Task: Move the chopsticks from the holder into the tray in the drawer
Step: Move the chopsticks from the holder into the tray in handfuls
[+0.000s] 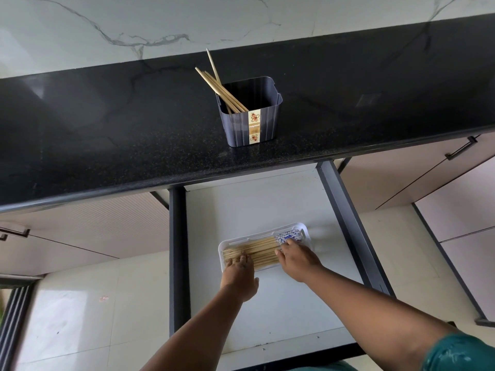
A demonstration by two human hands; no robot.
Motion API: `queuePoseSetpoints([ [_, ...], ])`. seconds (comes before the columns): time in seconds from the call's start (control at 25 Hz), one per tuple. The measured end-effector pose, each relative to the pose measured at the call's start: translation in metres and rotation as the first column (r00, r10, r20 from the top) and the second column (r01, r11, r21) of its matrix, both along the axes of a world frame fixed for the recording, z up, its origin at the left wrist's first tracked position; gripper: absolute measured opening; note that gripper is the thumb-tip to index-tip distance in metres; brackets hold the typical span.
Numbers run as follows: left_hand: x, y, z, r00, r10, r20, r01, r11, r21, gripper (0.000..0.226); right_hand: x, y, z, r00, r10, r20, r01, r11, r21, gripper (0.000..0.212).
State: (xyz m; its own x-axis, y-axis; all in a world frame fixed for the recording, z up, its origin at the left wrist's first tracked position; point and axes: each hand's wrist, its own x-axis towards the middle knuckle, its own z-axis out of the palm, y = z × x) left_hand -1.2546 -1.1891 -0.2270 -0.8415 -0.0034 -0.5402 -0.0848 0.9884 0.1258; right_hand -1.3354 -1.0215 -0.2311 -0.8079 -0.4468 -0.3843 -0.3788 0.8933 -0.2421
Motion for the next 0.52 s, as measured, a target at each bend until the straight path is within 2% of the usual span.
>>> queuePoseSetpoints([
  [0.16, 0.004, 0.001, 0.004, 0.996, 0.035, -0.086, -0.032, 0.999, 0.026, 0.070, 0.000, -0.005, 0.003, 0.998, -0.003, -0.063, 0.002, 1.000, -0.012, 0.041],
  [0.36, 0.006, -0.004, 0.005, 0.999, -0.006, 0.045, 0.006, 1.000, 0.000, 0.075, 0.000, -0.002, 0.001, 0.999, 0.010, -0.035, -0.009, 1.000, 0.023, 0.041],
  [0.44, 0.003, -0.006, 0.017, 0.997, 0.060, -0.045, -0.056, 0.995, 0.081, 0.069, -0.001, -0.004, 0.011, 0.992, -0.023, -0.125, 0.018, 0.999, -0.035, 0.036],
  [0.52, -0.010, -0.009, 0.035, 0.967, 0.081, -0.241, -0.043, 0.986, 0.159, 0.052, -0.009, -0.013, 0.035, 0.969, -0.036, -0.245, 0.002, 0.990, -0.138, 0.027],
])
